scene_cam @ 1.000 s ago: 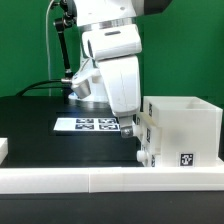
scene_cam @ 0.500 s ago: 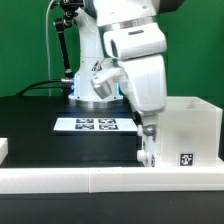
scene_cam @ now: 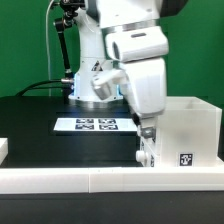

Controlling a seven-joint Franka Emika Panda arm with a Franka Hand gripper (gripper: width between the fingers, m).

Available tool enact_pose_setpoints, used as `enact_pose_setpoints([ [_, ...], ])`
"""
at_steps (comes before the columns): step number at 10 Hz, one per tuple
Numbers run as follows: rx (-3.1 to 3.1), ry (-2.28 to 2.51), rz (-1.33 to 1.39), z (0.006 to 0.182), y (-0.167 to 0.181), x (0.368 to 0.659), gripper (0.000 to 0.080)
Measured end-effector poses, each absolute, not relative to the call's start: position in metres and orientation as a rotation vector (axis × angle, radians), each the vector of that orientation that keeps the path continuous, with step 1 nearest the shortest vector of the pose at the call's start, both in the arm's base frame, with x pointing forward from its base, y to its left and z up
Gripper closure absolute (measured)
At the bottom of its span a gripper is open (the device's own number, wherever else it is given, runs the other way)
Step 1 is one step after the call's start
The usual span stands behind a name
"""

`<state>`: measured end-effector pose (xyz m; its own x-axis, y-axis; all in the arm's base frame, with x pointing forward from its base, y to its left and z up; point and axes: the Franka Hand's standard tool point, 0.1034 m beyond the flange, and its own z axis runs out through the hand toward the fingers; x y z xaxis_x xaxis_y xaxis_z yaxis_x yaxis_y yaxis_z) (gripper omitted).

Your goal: Assemble drawer

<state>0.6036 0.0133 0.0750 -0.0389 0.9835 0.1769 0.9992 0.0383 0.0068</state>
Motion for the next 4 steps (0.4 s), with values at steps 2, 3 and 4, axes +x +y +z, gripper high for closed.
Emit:
enact_pose_setpoints([
  [2,-2.039,-2.238,-0.198,0.08,-0.02,0.603,0.0151],
  [3,-2.07,-2.237,-0.2,0.09,-0.044,0.601,0.0151],
  [4,-2.096,-2.237,-0.21,0.096,-0.051,0.598,0.0151],
])
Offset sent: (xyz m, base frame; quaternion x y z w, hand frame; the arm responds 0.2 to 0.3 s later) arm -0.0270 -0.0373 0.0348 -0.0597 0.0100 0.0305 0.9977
